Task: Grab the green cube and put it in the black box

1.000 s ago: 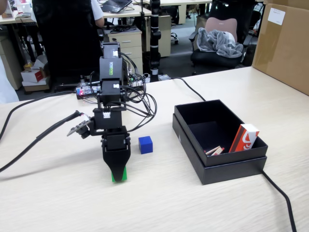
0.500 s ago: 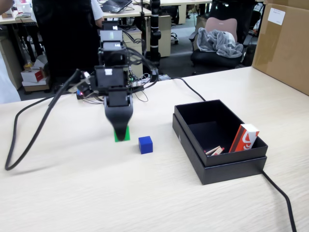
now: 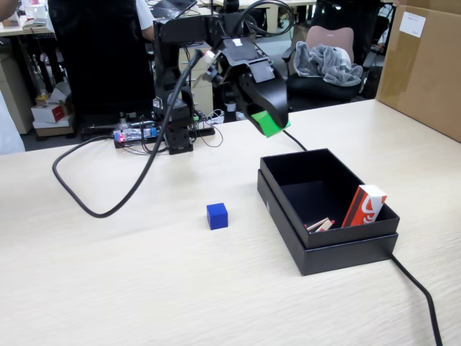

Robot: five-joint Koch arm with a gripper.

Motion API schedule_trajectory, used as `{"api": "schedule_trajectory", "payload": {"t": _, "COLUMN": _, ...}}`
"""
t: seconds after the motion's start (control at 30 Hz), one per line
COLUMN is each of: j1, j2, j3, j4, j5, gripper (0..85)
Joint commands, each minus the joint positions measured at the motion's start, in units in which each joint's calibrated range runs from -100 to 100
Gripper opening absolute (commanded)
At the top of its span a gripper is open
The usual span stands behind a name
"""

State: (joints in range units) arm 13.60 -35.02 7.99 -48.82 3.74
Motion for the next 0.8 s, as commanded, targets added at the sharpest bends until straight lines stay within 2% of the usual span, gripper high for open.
{"api": "schedule_trajectory", "payload": {"t": 0.0, "j1": 1.37, "j2": 3.75, "j3": 5.43, "j4": 0.83, "j5": 0.73, "gripper": 0.9}}
{"api": "schedule_trajectory", "payload": {"t": 0.27, "j1": 3.61, "j2": 25.78, "j3": 10.96, "j4": 1.09, "j5": 2.15, "gripper": 0.9}}
{"api": "schedule_trajectory", "payload": {"t": 0.77, "j1": 3.86, "j2": 38.97, "j3": 9.15, "j4": 1.52, "j5": 3.13, "gripper": 1.2}}
